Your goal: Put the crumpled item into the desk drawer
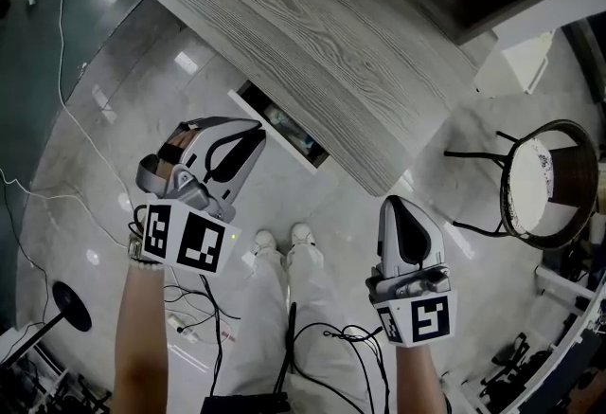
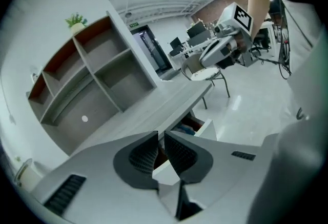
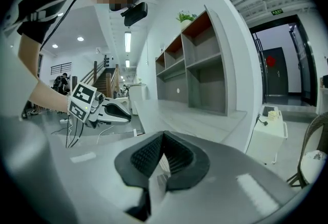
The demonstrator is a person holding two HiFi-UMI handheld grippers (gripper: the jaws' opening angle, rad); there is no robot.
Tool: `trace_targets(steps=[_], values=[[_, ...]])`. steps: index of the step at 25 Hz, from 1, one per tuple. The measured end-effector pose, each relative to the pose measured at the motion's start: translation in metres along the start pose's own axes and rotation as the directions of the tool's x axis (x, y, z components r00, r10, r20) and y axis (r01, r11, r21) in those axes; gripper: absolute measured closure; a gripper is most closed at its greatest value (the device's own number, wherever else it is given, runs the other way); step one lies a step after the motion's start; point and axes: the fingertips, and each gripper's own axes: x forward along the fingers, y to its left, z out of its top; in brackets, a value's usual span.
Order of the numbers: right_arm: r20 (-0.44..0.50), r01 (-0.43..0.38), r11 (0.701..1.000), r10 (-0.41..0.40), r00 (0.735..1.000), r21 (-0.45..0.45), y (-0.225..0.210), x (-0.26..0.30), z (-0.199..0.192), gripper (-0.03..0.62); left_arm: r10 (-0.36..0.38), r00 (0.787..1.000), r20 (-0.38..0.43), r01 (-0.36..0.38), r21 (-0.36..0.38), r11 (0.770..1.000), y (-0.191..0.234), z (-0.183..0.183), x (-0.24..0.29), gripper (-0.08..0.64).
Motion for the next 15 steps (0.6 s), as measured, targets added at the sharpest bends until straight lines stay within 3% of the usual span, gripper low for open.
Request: trace_targets(steps=[4,9,15], values=[[0.045,-0.038,0.998,0.04,0.998,-0.059,0.011,0.004,0.034,0.583,0.096,0.993,0.061,-0.089,-0.12,0.989,0.02,0.022,-0.028,0.542],[0.097,-0.068,0.991,0.079,0.992,-0.116,0.029,0.006,0.08,0.583,0.224,0.968,0.117,-0.189,-0.251,0.949,0.052,0.051,-0.079,0.551],[0.159,-0.112,0.978,0.14,0.977,-0.175,0.051,0.0,0.143,0.583,0.337,0.935,0.113,-0.298,-0.266,0.917,0.086,0.083,-0.152,0.552]])
